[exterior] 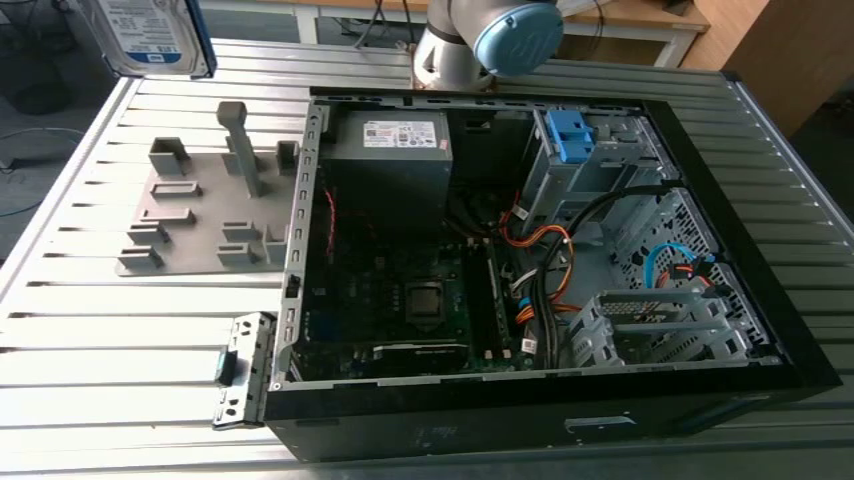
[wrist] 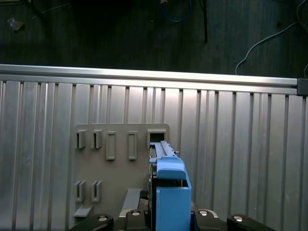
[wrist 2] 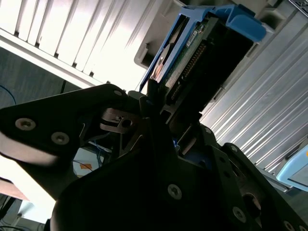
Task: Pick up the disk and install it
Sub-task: 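Pick up the disk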
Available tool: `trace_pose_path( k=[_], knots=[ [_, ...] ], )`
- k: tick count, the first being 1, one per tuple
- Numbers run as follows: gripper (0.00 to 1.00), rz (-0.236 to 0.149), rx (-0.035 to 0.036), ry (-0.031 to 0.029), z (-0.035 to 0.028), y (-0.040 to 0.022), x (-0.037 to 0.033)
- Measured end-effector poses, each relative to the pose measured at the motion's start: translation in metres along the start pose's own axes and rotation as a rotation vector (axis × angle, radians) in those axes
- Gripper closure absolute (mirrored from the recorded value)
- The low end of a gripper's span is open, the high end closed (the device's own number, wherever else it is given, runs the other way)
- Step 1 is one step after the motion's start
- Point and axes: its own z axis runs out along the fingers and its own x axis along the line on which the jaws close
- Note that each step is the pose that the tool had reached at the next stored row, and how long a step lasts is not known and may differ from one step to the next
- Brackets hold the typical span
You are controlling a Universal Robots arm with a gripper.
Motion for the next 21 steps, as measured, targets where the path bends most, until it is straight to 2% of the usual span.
trace_pose_path(
  k=[21],
  knots=[
    [0.64, 0.000, 0.0000, 0.0000, -0.0254, -0.0001, -0.0002]
  ],
)
